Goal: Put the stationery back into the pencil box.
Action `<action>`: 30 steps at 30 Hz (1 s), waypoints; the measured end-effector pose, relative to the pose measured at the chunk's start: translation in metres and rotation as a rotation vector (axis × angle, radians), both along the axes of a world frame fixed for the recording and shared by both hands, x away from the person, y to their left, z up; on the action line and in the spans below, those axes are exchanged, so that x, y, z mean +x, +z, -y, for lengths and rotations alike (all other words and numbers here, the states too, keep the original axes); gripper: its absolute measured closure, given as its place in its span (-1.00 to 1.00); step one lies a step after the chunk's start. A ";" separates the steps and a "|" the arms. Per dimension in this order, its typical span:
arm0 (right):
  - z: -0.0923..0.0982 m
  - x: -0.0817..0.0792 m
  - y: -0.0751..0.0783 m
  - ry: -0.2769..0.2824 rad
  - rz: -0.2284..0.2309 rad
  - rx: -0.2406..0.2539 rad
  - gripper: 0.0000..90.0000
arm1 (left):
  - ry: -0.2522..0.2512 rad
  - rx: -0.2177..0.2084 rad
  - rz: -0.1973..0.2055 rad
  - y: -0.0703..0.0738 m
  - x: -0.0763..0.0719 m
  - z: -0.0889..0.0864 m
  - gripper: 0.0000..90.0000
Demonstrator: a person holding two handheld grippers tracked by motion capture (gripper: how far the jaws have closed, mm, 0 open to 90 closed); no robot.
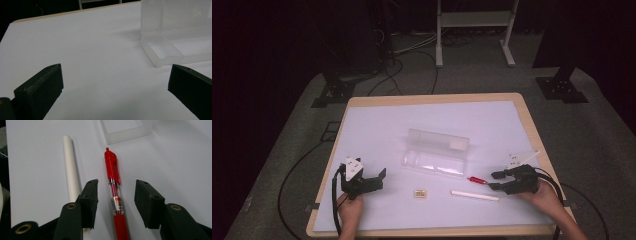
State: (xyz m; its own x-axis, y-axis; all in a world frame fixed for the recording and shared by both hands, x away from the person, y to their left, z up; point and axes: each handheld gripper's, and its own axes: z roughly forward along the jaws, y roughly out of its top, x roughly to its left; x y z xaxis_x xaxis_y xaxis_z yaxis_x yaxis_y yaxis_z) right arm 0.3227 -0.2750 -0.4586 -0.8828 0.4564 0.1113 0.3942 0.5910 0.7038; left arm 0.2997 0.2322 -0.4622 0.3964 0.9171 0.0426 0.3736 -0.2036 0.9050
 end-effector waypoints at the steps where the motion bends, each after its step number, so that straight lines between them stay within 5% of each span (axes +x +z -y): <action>1: 0.000 0.000 -0.001 0.003 0.000 -0.004 0.20 | 0.000 -0.001 0.000 0.000 0.000 0.000 -1.00; 23: -0.003 -0.004 -0.010 0.029 0.040 -0.061 0.70 | 0.000 -0.001 -0.001 0.000 0.000 0.000 -1.00; 30: -0.004 -0.005 -0.010 0.033 0.049 -0.072 0.71 | 0.001 -0.002 -0.001 0.000 0.000 0.000 -1.00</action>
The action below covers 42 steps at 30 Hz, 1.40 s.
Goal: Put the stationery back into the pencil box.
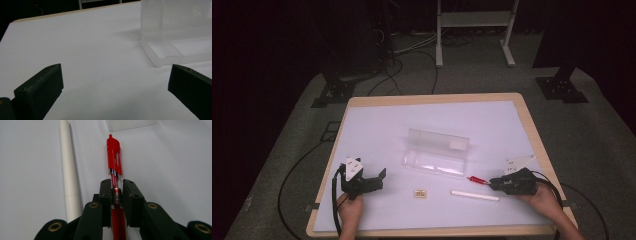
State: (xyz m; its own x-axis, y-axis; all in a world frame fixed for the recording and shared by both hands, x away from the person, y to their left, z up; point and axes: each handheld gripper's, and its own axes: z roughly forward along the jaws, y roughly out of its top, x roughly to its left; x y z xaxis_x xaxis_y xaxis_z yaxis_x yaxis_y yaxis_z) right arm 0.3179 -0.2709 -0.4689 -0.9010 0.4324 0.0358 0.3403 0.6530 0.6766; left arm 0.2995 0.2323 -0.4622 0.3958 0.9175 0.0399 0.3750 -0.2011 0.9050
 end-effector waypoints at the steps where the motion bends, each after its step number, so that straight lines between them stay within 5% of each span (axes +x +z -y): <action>1: 0.000 0.000 0.000 0.001 0.003 -0.003 0.71 | 0.000 0.000 0.000 0.000 0.000 0.000 -1.00; 18: -0.006 -0.002 0.005 0.035 0.009 -0.029 0.75 | -0.001 -0.002 0.001 0.000 0.000 0.000 -1.00; 42: -0.022 0.006 0.039 0.059 0.054 0.002 0.75 | 0.000 -0.004 -0.001 0.000 0.000 0.000 -1.00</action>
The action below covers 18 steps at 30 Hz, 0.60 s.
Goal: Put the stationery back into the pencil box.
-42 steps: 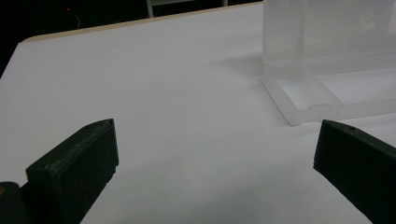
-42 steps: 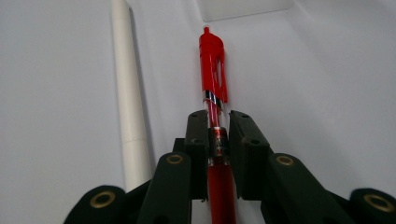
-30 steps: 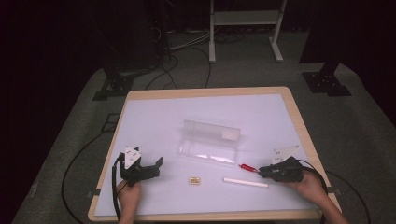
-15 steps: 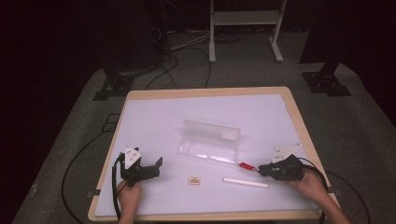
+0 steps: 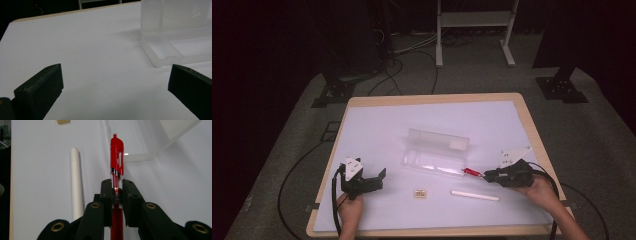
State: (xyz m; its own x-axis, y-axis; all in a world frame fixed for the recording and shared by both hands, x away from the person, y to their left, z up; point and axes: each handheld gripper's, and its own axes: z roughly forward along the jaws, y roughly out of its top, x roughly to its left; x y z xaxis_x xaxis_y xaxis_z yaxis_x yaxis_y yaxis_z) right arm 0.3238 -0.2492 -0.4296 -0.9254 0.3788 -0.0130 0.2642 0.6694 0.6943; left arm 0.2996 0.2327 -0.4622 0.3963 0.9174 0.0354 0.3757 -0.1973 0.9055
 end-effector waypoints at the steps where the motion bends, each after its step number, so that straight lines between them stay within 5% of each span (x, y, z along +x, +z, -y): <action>1: -0.002 0.001 0.001 0.007 0.002 -0.003 0.75 | -0.001 0.001 0.001 0.000 0.000 0.000 -1.00; 18: -0.035 0.019 0.021 0.071 0.030 -0.015 0.75 | -0.002 0.005 -0.001 0.000 0.000 0.000 -1.00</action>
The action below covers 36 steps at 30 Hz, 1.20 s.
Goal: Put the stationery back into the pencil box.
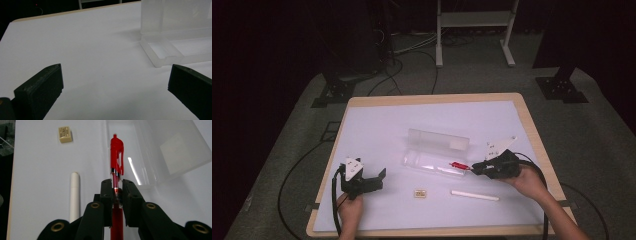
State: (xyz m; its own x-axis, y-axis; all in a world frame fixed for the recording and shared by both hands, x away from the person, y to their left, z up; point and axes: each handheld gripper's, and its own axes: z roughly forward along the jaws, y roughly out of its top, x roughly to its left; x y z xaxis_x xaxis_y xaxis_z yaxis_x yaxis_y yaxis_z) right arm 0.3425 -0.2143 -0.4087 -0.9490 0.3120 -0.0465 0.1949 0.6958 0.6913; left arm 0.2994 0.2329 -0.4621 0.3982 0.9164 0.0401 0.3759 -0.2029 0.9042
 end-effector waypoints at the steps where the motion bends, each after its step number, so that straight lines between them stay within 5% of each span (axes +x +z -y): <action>1: -0.002 0.001 0.001 0.002 0.000 0.001 0.75 | 0.000 0.001 0.000 0.000 0.000 0.000 -1.00; 36: -0.049 0.024 0.019 0.058 -0.011 -0.021 0.75 | -0.003 0.000 0.002 0.000 0.000 0.000 -1.00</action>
State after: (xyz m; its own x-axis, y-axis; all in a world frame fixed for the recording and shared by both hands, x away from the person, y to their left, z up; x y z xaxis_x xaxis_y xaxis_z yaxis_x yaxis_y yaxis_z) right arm 0.3670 -0.1652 -0.3899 -0.9658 0.2559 -0.0423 0.1614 0.7206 0.6743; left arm 0.2992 0.2330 -0.4622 0.4009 0.9152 0.0408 0.3738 -0.2041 0.9048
